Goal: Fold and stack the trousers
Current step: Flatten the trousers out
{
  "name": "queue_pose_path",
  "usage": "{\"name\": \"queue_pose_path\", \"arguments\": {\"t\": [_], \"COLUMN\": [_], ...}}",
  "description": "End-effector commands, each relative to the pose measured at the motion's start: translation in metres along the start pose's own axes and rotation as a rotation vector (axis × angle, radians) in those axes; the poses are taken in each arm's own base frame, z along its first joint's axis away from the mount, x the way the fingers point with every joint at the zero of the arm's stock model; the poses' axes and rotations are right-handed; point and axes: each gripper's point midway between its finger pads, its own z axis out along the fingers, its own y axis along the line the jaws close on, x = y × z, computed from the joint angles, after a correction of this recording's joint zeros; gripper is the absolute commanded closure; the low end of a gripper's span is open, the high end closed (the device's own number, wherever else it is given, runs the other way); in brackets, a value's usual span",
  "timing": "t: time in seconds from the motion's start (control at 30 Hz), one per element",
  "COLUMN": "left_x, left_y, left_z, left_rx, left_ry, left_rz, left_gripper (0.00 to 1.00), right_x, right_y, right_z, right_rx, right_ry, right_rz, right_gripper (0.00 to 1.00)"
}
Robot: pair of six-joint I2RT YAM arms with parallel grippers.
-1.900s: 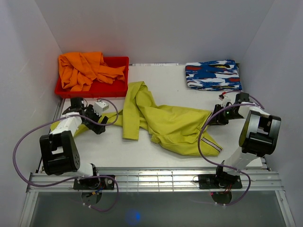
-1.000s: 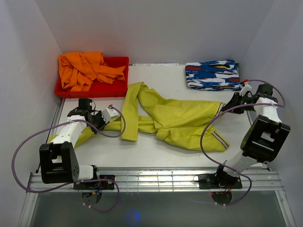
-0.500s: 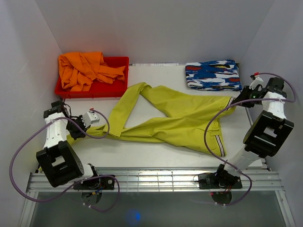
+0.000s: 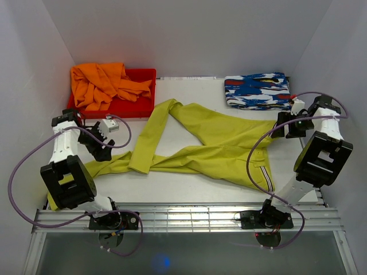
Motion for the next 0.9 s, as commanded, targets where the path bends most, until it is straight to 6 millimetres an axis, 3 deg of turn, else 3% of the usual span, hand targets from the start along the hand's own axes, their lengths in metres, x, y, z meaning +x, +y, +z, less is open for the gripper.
{"name": "queue_pose_path", "arguments": {"t": [0.0, 0.07, 0.1, 0.2, 0.43, 0.6, 0.7, 0.73, 0.8, 0.83, 0.87], "left_x": [-0.01, 0.002, 0.01, 0.028, 0.051, 0.064, 0.073, 0.077, 0.086, 0.088, 0.089], "left_y": [-0.03, -0.043, -0.045, -0.049, -0.039, -0.039, -0.036, -0.037, -0.033, -0.031, -0.027], "left_z": [-0.007, 0.0, 0.003, 0.017, 0.033, 0.04, 0.049, 0.053, 0.06, 0.062, 0.064], "left_rx": [0.052, 0.063, 0.055, 0.043, 0.012, -0.003, -0.038, -0.033, -0.045, -0.051, -0.049], "left_ry": [-0.056, -0.034, -0.006, 0.032, 0.111, 0.148, 0.16, 0.168, 0.196, 0.199, 0.204], "left_rz": [-0.022, -0.006, -0.007, -0.021, -0.077, -0.088, -0.074, -0.074, -0.063, -0.062, -0.06], "left_gripper": [0.02, 0.02, 0.02, 0.02, 0.02, 0.02, 0.02, 0.02, 0.02, 0.04, 0.11], "right_x": [0.032, 0.059, 0.079, 0.112, 0.155, 0.17, 0.169, 0.166, 0.151, 0.146, 0.138], "right_y": [0.013, 0.03, 0.037, 0.053, 0.075, 0.075, 0.077, 0.079, 0.083, 0.085, 0.084], "right_z": [-0.042, -0.051, -0.047, -0.041, -0.009, 0.011, 0.017, 0.016, 0.014, 0.01, 0.007], "right_rx": [0.049, 0.011, -0.023, -0.068, -0.125, -0.121, -0.145, -0.157, -0.176, -0.182, -0.179], "right_ry": [0.106, 0.174, 0.217, 0.287, 0.386, 0.426, 0.435, 0.428, 0.387, 0.379, 0.359], "right_rz": [-0.18, -0.209, -0.227, -0.231, -0.198, -0.185, -0.172, -0.17, -0.182, -0.188, -0.198], "right_gripper": [0.14, 0.15, 0.16, 0.16, 0.16, 0.18, 0.43, 0.64, 0.86, 0.92, 0.92]}}
